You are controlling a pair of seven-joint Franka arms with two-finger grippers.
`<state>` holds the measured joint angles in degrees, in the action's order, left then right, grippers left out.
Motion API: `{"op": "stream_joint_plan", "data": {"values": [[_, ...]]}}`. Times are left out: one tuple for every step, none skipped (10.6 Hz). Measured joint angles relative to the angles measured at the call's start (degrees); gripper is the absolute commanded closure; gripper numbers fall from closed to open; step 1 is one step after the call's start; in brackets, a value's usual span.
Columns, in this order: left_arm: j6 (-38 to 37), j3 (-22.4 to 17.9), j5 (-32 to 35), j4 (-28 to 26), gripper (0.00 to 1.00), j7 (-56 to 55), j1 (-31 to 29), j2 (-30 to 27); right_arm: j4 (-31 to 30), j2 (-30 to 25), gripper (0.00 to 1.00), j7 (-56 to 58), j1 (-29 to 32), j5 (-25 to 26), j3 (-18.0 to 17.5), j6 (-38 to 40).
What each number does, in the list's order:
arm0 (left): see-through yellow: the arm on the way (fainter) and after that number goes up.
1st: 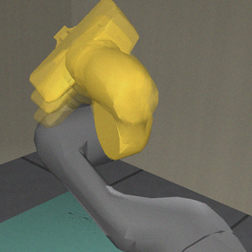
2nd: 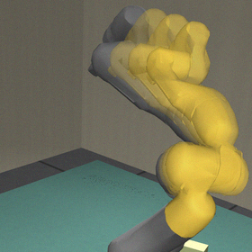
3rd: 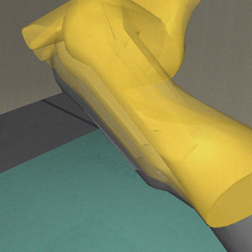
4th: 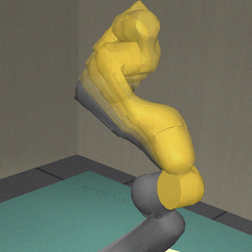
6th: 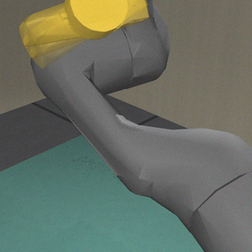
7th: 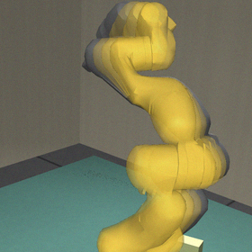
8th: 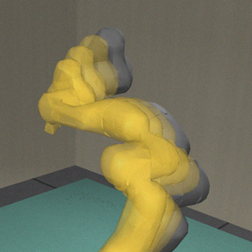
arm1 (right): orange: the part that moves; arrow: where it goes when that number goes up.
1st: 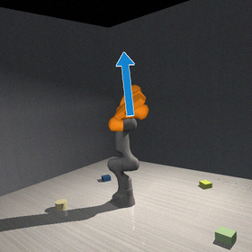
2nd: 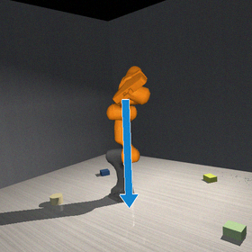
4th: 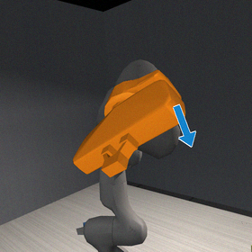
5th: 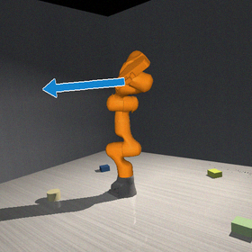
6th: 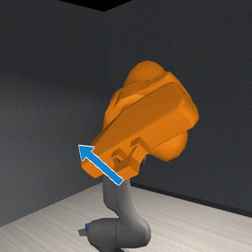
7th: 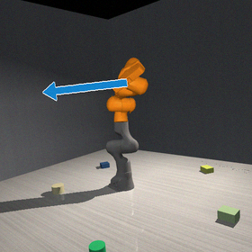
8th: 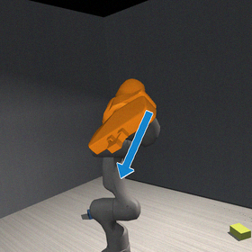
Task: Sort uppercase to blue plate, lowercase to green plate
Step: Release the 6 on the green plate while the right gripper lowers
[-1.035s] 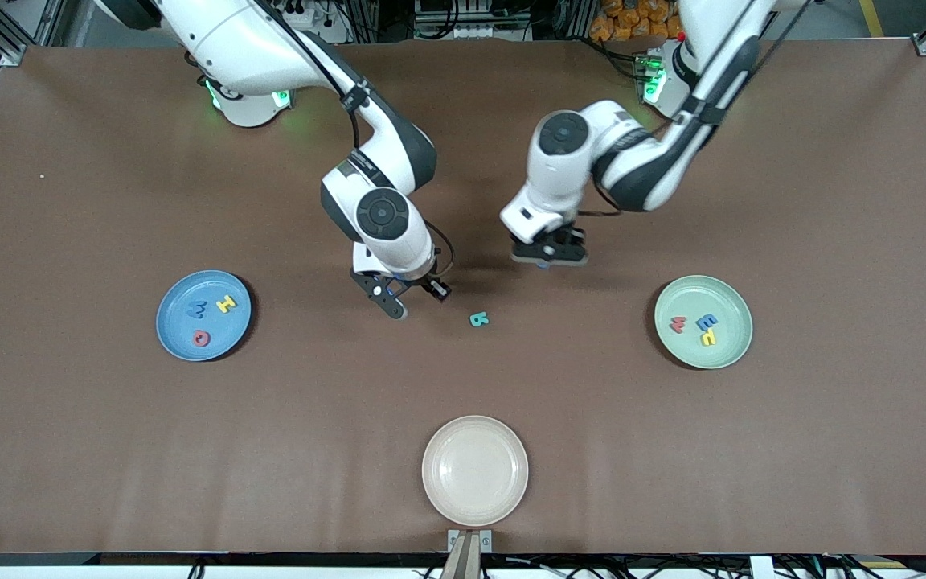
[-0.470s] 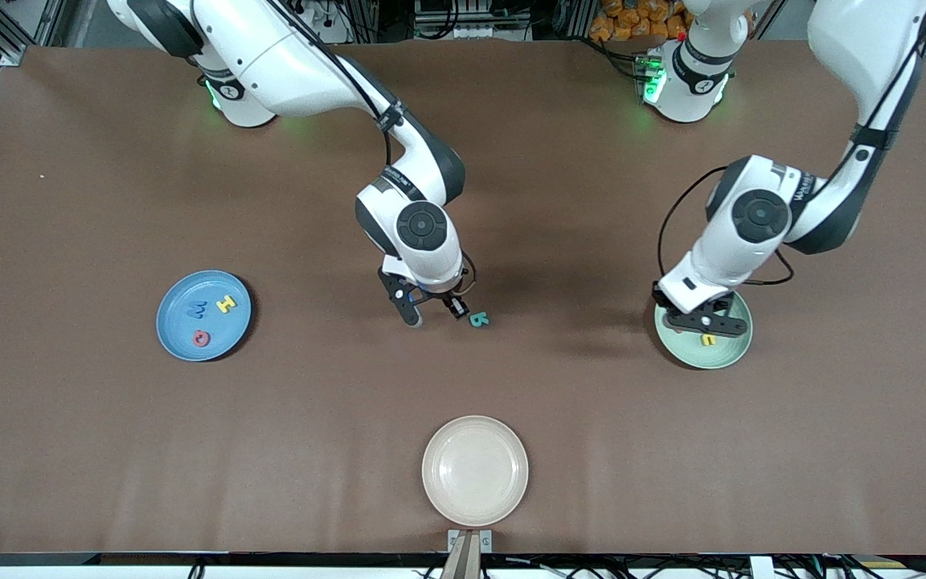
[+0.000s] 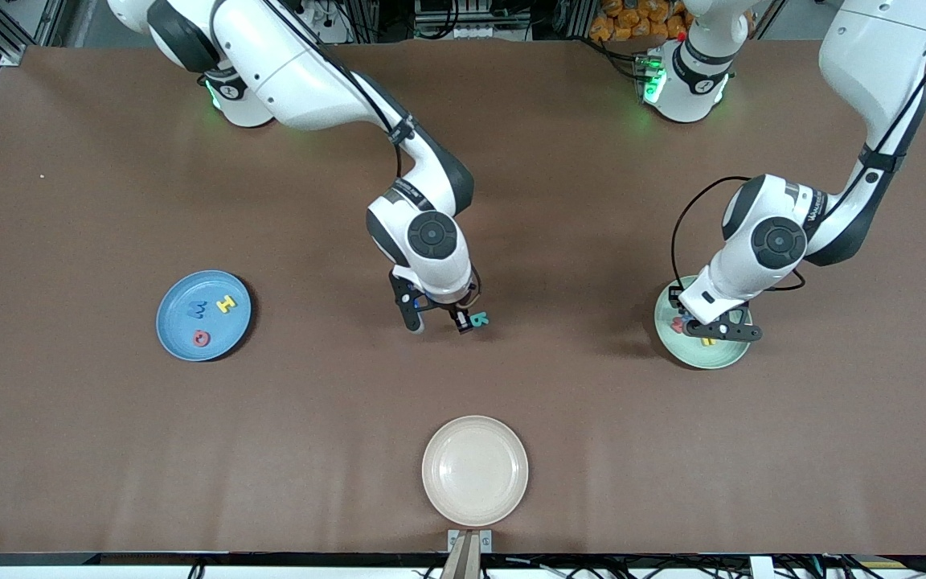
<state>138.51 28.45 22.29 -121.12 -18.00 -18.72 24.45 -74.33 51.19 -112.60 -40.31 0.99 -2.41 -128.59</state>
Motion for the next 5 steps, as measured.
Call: {"op": "stream_joint_plan", "data": {"values": [[0.1,0.0,0.0,0.6,0.00,0.0,0.0,-0.1,1.2,1.3,0.33,-0.6,-0.9,0.0,0.8,0.0],[0.3,0.0,0.0,1.6,0.00,0.0,0.0,-0.6,2.7,2.5,0.33,-1.2,-1.3,0.0,1.2,0.0],[0.3,0.1,0.0,2.6,0.00,0.0,0.1,-1.8,4.4,3.6,0.33,-2.1,-1.4,0.0,1.3,0.0],[0.3,0.5,0.0,3.5,0.00,0.0,0.1,-3.6,5.7,4.2,0.33,-2.7,-1.4,0.0,1.3,0.0],[0.0,1.2,-0.7,4.6,0.00,0.0,0.2,-5.9,6.4,4.6,0.33,-2.9,-1.4,-0.1,1.5,0.0]]}}
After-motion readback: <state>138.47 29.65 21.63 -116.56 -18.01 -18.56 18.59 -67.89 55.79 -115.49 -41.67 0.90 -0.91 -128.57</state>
